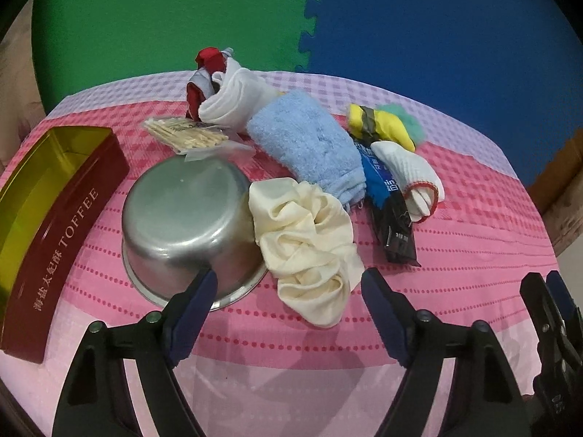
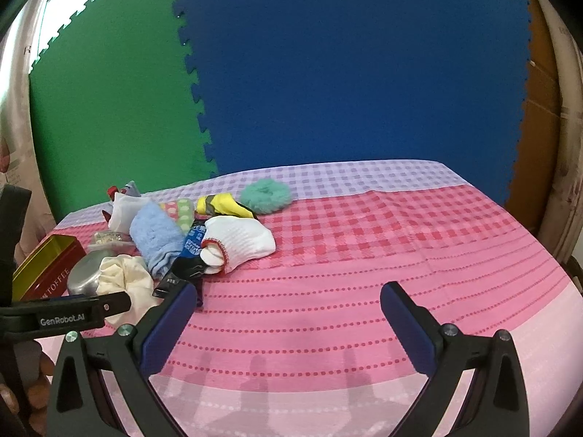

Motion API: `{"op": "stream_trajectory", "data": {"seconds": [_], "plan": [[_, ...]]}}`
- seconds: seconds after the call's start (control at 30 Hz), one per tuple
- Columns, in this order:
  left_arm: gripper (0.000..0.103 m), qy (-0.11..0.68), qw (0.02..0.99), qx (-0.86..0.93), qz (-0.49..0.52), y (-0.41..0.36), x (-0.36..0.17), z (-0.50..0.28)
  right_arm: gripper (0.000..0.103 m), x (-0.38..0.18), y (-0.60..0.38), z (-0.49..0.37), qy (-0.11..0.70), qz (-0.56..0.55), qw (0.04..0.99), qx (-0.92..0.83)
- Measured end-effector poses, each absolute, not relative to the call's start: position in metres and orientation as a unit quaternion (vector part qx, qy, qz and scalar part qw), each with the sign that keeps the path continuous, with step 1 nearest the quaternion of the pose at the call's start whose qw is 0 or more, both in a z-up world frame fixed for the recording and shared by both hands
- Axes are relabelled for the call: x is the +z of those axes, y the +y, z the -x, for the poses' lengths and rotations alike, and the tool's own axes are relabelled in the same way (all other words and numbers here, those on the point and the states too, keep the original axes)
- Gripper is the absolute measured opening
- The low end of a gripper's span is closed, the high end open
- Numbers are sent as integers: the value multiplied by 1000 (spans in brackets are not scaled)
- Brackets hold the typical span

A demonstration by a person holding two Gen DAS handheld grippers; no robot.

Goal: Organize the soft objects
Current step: 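Reach the left tool to the cream scrunchie and grasp it, then carry the cream scrunchie with the left tool into the gold tin and release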

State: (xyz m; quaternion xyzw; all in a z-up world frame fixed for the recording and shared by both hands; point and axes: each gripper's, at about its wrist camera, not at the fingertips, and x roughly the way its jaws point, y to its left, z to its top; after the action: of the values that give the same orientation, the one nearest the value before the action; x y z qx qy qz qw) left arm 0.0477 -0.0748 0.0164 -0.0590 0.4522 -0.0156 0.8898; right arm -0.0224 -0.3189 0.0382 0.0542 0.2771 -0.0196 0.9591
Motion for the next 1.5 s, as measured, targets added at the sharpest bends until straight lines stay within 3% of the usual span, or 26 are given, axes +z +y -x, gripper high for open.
{"op": "stream_trajectory", "data": {"seconds": [0.07, 0.13, 0.17, 0.37, 0.8, 1.13, 1.5], "plan": [[62, 450, 891, -23, 58, -73, 14, -47, 103, 38, -318, 21, 278, -52, 959, -19], [19, 459, 887, -27, 48, -75, 9, -52, 103, 37, -318, 22, 278, -51, 959, -17], [12, 473, 879, -30, 49, -76, 4, -56, 103, 37, -318, 22, 278, -51, 959, -16], [8, 452, 890, -39, 40, -79, 6, -49, 103, 37, -323, 20, 279, -62, 958, -16], [8, 383, 923, -21, 12, -62, 69, -15, 103, 33, -325, 14, 293, -67, 954, -15], [8, 362, 930, 58, 11, 35, 99, -19, 103, 29, -321, 7, 309, -58, 949, -22], [12, 408, 899, 156, 24, 159, 65, -66, 103, 21, -314, -4, 341, -33, 939, -32]]}}
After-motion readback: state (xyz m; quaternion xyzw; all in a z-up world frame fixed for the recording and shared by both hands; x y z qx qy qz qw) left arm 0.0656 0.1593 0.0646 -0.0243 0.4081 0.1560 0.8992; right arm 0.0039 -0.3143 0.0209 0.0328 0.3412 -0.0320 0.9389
